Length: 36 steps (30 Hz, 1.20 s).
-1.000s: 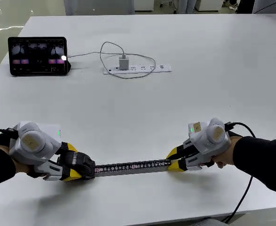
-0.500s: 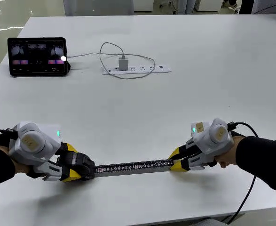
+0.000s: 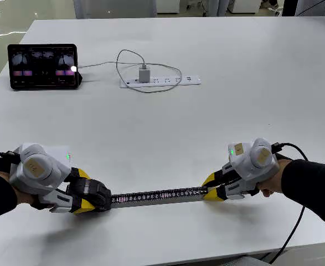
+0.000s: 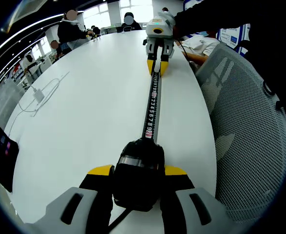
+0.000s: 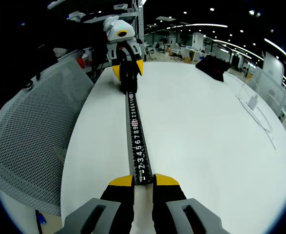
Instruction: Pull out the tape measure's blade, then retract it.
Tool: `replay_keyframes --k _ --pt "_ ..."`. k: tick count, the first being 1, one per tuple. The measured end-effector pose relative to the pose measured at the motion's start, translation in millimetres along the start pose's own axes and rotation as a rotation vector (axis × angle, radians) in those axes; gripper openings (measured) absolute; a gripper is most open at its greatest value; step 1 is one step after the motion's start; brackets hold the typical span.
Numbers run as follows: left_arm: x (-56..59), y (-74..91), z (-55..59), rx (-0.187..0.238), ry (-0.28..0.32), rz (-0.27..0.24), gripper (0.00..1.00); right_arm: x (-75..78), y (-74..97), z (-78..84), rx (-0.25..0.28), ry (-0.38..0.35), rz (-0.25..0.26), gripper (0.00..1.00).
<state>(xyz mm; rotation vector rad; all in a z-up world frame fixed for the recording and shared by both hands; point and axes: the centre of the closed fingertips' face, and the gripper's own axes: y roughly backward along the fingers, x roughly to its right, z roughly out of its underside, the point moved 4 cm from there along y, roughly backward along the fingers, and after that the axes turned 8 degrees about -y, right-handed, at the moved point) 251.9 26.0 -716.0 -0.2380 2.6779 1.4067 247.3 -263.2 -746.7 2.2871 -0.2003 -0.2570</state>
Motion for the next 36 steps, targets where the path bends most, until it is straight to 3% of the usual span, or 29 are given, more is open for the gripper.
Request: replay_keyframes --k 14,29,36 --pt "1.0 0.0 -2.0 0.020 0.007 -0.007 0.32 -1.8 0.8 0.3 -0.006 -0.005 -0.003 0.11" --pt "1.3 0.8 -3.4 -0.002 -0.008 0.012 0.33 -2.8 -1.2 -1.4 -0.094 0.052 -0.006 0.12" --pt "2.6 0.7 -6.4 -0.047 -0.045 0.027 0.33 -2.4 -2.1 -3.5 -0.157 0.110 -0.020 0.12"
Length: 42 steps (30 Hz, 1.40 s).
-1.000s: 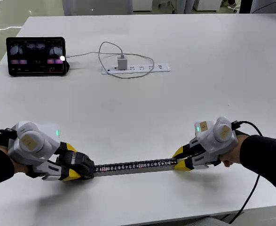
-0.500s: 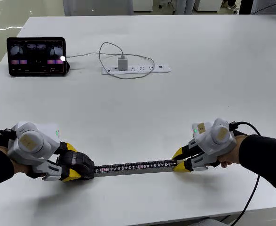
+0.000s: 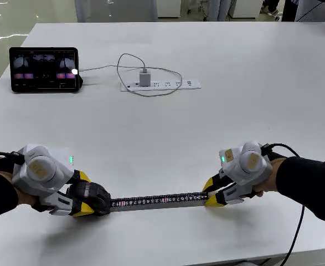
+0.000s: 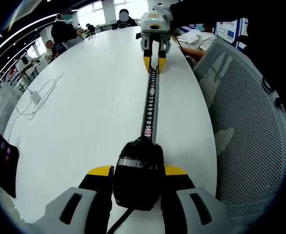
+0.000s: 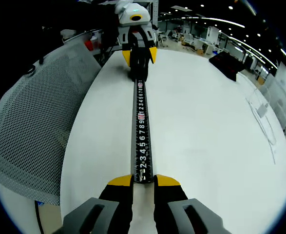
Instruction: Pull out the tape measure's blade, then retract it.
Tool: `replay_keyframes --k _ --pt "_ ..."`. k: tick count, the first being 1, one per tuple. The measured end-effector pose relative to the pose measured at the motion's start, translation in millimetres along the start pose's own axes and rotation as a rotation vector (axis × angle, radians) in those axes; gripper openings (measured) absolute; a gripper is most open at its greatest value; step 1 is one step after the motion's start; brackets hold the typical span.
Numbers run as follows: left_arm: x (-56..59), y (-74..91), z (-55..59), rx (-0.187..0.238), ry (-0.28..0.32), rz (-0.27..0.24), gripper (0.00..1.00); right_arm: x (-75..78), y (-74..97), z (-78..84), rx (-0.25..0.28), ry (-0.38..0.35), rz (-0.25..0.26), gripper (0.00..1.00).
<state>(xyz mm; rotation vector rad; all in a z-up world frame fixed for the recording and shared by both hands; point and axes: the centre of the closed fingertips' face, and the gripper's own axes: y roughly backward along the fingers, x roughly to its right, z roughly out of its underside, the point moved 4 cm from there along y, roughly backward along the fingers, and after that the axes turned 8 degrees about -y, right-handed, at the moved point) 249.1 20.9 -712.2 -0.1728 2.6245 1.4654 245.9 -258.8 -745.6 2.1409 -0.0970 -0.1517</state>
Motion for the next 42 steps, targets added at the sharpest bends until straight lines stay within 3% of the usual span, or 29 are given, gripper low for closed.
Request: replay_keyframes --k 7,13,21,26,28,31,36,42 --pt "2.2 1.7 -1.4 -0.050 -0.022 0.037 0.36 -2.6 -1.9 -3.1 -0.053 0.027 -0.024 0.16" --pt "5.4 1.3 -4.2 -0.052 -0.022 0.063 0.45 -5.4 -2.2 -3.7 -0.071 0.047 -0.033 0.20" --pt "5.4 1.3 1.4 -0.089 -0.031 0.095 0.54 -4.0 2.6 1.4 -0.120 0.068 -0.047 0.23" --pt "5.8 5.9 -0.6 -0.072 -0.001 0.082 0.58 -5.1 4.3 2.4 -0.124 0.044 -0.042 0.31" --pt "7.2 6.1 -1.8 -0.039 0.045 0.068 0.61 -4.9 4.0 0.9 -0.103 0.017 -0.025 0.34" --pt "10.0 4.9 -1.3 0.029 0.161 0.053 0.71 -5.9 4.5 0.9 -0.070 -0.011 -0.004 0.37" --pt "16.5 4.9 8.5 0.017 0.188 0.034 0.82 -7.8 5.8 5.7 -0.026 -0.095 0.029 0.46" --pt "9.3 9.3 11.3 0.074 0.263 -0.048 0.99 -6.6 10.4 8.1 0.031 -0.178 0.081 0.56"
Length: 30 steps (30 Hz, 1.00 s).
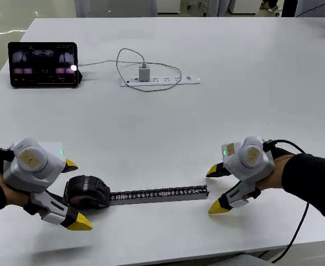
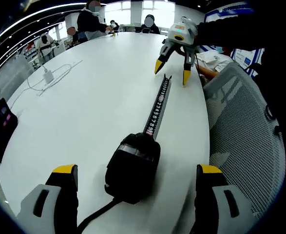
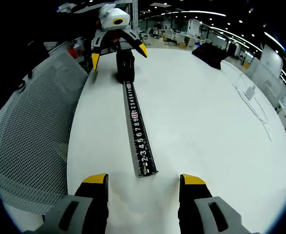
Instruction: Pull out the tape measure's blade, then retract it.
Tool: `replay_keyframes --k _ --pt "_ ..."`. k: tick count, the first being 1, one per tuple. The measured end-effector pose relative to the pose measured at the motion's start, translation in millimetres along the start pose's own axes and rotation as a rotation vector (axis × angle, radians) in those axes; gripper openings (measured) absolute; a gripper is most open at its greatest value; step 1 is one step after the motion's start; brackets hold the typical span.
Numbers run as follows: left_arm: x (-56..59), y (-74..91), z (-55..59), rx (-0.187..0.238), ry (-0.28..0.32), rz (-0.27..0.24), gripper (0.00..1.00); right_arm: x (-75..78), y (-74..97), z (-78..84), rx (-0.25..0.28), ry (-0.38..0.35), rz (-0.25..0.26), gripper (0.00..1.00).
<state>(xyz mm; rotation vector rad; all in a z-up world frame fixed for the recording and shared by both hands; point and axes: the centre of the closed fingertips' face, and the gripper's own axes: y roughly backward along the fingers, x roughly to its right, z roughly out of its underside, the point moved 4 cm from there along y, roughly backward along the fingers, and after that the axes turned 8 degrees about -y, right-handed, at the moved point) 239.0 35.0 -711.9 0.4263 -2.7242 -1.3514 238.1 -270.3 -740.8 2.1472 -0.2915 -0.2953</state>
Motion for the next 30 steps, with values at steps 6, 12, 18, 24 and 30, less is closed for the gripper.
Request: replay_keyframes --k 6,12,18,24,30 --pt "2.3 1.9 7.8 0.010 0.046 -0.009 0.99 -0.1 0.7 7.8 0.024 -0.043 0.037 0.62" --pt "-6.2 8.4 8.8 0.071 0.093 -0.122 0.99 1.7 5.2 9.4 0.119 -0.142 0.096 0.77" --pt "-16.6 25.2 3.8 0.248 0.255 -0.261 0.99 5.5 16.4 15.5 0.195 -0.217 0.172 0.87" --pt "-14.4 35.8 12.0 0.267 0.294 -0.314 0.99 5.6 23.9 25.5 0.234 -0.276 0.231 0.96" --pt "-14.6 44.8 33.0 0.229 0.318 -0.402 0.99 2.0 33.0 32.7 0.267 -0.307 0.270 0.99"
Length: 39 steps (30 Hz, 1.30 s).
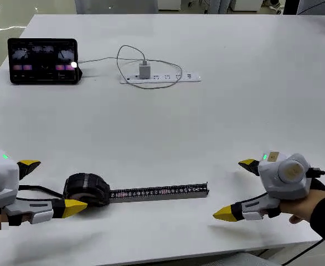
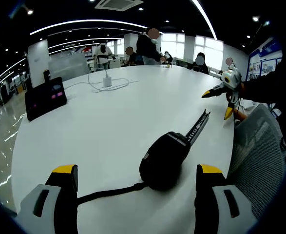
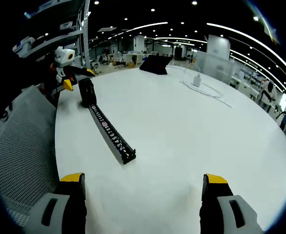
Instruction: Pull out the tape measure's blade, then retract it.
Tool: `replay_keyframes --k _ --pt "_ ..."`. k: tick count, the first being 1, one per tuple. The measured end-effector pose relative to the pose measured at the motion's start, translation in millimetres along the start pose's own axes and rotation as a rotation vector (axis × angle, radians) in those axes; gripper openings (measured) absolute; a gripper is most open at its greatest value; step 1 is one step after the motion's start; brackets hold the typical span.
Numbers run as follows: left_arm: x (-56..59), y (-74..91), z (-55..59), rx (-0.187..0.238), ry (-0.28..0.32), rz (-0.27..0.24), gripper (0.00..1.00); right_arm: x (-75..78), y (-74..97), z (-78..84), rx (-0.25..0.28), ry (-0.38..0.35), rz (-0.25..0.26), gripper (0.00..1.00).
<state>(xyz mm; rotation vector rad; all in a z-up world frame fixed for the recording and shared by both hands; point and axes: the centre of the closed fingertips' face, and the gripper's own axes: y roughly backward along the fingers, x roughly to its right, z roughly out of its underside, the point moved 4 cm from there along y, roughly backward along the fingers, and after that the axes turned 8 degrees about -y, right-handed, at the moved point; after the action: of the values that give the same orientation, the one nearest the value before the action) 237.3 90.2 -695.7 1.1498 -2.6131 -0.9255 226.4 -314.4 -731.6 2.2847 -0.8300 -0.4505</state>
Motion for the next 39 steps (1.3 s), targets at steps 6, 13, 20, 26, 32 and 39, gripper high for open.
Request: replay_keyframes --k 6,13,20,26,32,39 --pt "-6.3 8.0 3.9 0.020 0.040 -0.050 0.99 5.7 11.9 4.5 0.049 -0.045 0.057 0.99" --pt "-7.6 13.5 1.1 0.040 0.029 -0.069 0.99 4.1 27.9 13.8 0.077 -0.085 0.088 0.99" --pt "-6.8 27.5 13.6 0.037 0.017 -0.107 0.99 -2.4 37.0 26.9 0.070 -0.094 0.109 0.99" --pt "-3.6 36.0 25.0 0.039 0.019 -0.094 0.99 -4.0 41.8 30.1 0.073 -0.096 0.117 0.99" --pt "-2.0 39.5 26.3 0.045 0.026 -0.098 0.99 -6.4 47.2 30.1 0.088 -0.101 0.122 0.99" --pt "6.5 39.6 24.9 0.049 0.043 -0.089 0.99 -9.0 48.8 34.7 0.090 -0.113 0.123 0.99"
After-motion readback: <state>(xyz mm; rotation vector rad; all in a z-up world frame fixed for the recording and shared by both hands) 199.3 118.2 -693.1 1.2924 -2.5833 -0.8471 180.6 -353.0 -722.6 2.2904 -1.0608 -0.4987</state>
